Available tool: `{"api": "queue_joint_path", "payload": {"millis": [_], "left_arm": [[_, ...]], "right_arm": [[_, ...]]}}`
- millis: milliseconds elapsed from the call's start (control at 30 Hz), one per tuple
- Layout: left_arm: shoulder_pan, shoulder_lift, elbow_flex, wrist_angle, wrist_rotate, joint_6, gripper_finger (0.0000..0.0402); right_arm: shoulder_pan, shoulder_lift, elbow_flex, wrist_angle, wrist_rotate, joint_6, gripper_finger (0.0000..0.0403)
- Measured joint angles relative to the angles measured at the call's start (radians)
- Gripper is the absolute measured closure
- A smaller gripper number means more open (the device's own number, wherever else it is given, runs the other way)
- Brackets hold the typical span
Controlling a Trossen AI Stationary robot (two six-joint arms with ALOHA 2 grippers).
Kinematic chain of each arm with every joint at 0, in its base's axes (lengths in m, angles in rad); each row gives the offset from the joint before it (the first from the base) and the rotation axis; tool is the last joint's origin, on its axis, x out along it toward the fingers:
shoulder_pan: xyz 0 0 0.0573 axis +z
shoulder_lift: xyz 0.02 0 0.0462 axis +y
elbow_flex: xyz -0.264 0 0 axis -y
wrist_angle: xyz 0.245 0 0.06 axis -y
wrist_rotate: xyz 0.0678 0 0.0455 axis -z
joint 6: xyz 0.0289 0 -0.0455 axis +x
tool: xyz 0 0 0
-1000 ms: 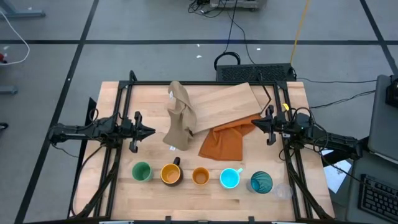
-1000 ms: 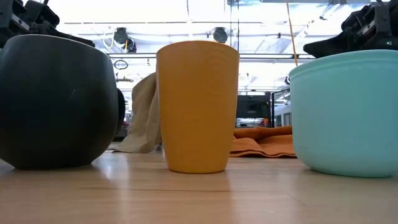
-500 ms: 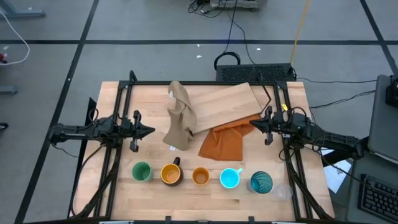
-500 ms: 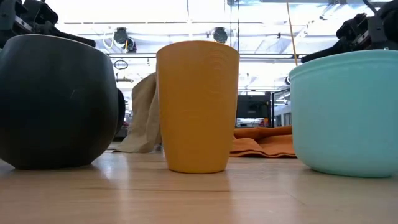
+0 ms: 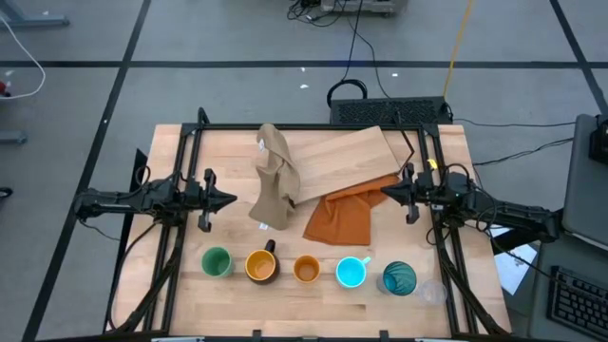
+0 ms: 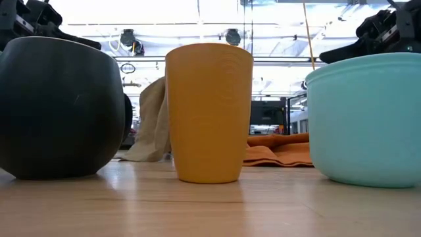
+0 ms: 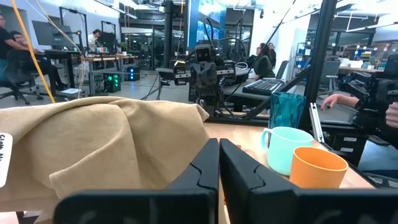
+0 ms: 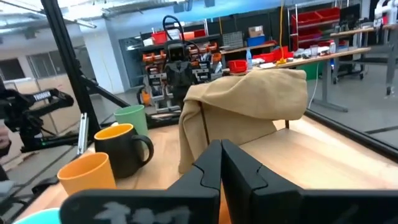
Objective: Stack small to large cups/mugs on shelf
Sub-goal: Put the blue cup on the shelf
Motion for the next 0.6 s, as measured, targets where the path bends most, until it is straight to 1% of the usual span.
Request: {"api": "queue_joint_path", "payload": {"millis": [100,200,300,367,433,500,600], "left_arm": [[0.0,0.0,0.0,0.0,-0.024,0.002,0.0398],[0.0,0.0,0.0,-0.001,-0.028,-0.002,0.0388],[0.0,0.0,0.0,-0.007,-0.031,0.006,0.0374],[0.0,0.0,0.0,-0.008,-0.031,0.007,0.0368],[0.0,0.001,0.0,-0.01,-0.031,0.007,0.0362],[0.0,0.001,0.0,-0.011,-0.031,0.007,0.0358],[0.0,0.001,0.0,-0.017,-0.031,0.007,0.0356]], "right_arm": [[0.0,0.0,0.0,0.034,-0.004,0.026,0.0403],[0.01,0.0,0.0,0.105,-0.038,0.092,0.0398],[0.026,0.002,0.027,0.19,-0.057,0.16,0.0376],[0.041,0.016,0.065,0.149,-0.06,0.199,0.0349],[0.061,0.045,0.141,0.097,-0.06,0.208,0.0312],[0.082,0.082,0.239,0.045,-0.061,0.177,0.027],[0.122,0.183,0.409,-0.111,-0.071,0.098,0.021]]}}
